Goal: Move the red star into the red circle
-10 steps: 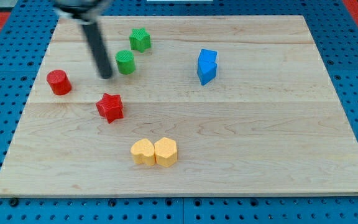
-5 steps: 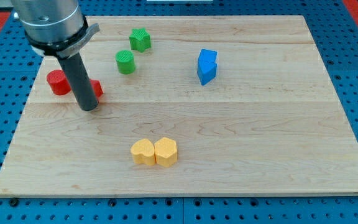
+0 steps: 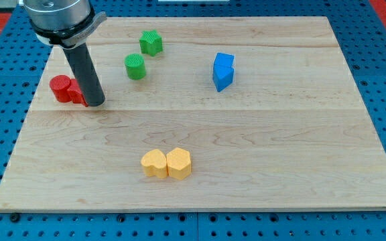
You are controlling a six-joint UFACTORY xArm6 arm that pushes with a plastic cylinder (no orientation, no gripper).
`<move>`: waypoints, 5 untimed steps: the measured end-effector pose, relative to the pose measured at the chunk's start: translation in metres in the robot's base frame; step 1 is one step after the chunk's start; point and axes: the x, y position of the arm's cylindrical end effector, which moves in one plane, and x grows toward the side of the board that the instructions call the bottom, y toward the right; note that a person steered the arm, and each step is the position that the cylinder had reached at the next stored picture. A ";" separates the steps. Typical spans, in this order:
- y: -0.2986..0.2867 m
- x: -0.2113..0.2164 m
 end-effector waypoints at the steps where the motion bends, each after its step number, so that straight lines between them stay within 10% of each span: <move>1: 0.000 -0.001; 4: 0.026 -0.001; 5: 0.124 -0.002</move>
